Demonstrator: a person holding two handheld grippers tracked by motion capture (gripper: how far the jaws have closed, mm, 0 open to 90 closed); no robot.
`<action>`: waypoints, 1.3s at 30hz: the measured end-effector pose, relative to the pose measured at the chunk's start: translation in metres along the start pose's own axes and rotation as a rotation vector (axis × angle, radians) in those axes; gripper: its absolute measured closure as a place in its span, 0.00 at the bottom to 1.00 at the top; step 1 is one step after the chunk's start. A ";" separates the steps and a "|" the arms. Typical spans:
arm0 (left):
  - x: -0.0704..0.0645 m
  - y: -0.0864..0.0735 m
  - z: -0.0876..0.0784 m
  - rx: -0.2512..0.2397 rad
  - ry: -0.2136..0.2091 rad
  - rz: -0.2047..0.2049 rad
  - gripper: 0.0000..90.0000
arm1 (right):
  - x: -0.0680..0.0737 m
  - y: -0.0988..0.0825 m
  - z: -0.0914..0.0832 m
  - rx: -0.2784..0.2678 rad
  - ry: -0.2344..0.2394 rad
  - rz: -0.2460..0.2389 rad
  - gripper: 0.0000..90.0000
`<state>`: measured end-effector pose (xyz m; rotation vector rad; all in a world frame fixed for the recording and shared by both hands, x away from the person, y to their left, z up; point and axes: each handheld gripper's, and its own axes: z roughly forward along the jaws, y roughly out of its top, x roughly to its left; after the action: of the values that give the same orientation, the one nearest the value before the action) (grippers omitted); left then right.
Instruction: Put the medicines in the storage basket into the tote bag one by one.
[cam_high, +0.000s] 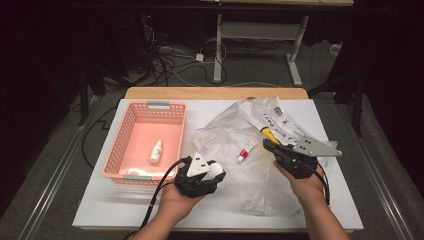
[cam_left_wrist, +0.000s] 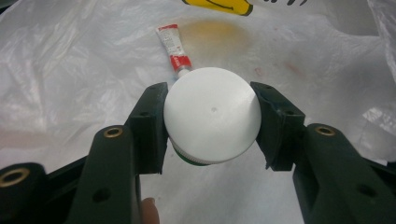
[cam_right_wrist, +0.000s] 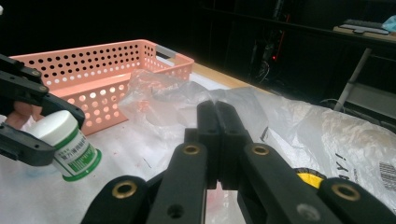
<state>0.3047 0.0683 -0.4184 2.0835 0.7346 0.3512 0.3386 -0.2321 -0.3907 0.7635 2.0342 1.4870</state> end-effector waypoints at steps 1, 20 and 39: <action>0.000 0.002 0.003 -0.003 -0.006 -0.003 0.54 | 0.000 0.000 0.000 0.000 0.000 0.000 1.00; -0.005 0.034 0.073 -0.017 -0.038 -0.010 0.54 | -0.001 -0.001 0.001 0.001 0.001 0.003 1.00; -0.009 0.044 0.124 -0.015 -0.044 -0.012 0.54 | -0.006 -0.001 -0.002 -0.008 -0.008 0.013 1.00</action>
<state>0.3756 -0.0374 -0.4538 2.0651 0.7156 0.3022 0.3413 -0.2376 -0.3910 0.7795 2.0196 1.4959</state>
